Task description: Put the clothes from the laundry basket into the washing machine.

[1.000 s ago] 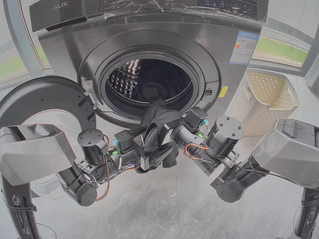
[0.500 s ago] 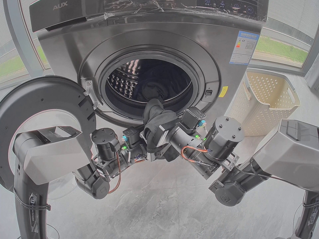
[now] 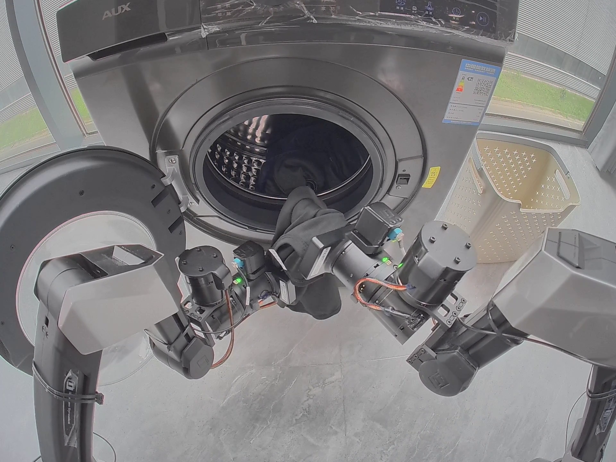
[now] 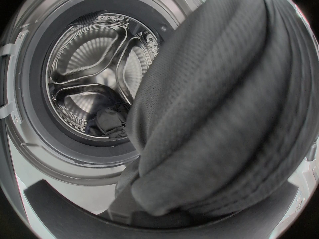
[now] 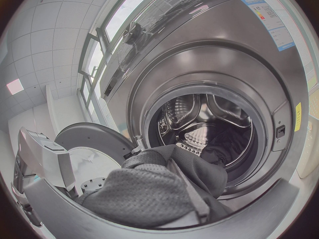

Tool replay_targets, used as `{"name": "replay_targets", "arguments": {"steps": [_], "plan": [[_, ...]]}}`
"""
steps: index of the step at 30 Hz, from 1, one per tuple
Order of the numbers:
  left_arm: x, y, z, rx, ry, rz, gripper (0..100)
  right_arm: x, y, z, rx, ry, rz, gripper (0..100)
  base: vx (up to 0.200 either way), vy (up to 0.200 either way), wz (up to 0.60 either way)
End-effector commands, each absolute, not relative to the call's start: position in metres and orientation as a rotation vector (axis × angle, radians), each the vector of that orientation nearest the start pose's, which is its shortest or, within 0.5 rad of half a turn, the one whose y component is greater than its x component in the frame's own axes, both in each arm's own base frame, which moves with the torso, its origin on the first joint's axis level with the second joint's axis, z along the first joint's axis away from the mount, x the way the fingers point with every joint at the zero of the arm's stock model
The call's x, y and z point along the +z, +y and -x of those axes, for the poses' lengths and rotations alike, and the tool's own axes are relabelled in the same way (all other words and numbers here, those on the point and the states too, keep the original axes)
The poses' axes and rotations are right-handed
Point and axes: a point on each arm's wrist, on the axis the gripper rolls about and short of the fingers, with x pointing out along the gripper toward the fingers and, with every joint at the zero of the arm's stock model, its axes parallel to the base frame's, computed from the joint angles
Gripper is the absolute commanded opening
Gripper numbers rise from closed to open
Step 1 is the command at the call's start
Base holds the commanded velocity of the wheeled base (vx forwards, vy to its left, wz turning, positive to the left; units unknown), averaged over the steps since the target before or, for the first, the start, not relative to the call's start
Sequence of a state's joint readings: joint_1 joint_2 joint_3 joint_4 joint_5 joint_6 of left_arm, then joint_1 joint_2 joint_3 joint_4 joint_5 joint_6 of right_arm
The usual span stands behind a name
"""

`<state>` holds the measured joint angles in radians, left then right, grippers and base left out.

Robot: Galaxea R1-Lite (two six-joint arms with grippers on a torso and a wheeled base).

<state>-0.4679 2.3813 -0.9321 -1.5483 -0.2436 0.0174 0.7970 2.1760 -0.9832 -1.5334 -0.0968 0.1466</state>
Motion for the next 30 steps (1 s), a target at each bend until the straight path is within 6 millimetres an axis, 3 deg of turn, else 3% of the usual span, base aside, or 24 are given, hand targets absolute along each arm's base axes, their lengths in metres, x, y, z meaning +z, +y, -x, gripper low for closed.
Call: {"name": "replay_targets", "arguments": {"steps": [1,5,11,15,20,26,27,30], "plan": [[0.062,-0.184,-0.373,-0.685,-0.129,0.015,0,0.148,0.274,-0.288,0.687,-0.263,-0.286,0,0.000,0.000,0.00],[0.082,-0.175,-0.370,-0.669,-0.158,0.053,0,0.144,0.263,-0.297,0.646,-0.251,-0.281,0,0.000,0.000,0.00],[0.114,-0.165,-0.351,-0.658,-0.183,0.125,0,0.125,0.240,-0.318,0.550,-0.201,-0.259,0,0.000,0.000,0.00],[0.128,-0.161,-0.334,-0.667,-0.192,0.126,0,0.110,0.241,-0.322,0.545,-0.166,-0.244,0,0.000,0.000,0.00],[0.140,-0.157,-0.325,-0.670,-0.211,0.137,0,0.090,0.255,-0.309,0.598,-0.108,-0.219,0,0.000,0.000,0.00],[0.148,-0.155,-0.322,-0.673,-0.222,0.168,0,0.092,0.258,-0.306,0.621,-0.113,-0.220,0,0.000,0.000,0.00],[0.148,-0.155,-0.322,-0.673,-0.222,0.173,0,0.092,0.258,-0.305,0.625,-0.112,-0.217,100,0.000,0.000,0.00],[0.148,-0.154,-0.321,-0.673,-0.222,0.170,0,0.095,0.257,-0.303,0.630,-0.115,-0.220,100,0.000,0.000,0.00]]}}
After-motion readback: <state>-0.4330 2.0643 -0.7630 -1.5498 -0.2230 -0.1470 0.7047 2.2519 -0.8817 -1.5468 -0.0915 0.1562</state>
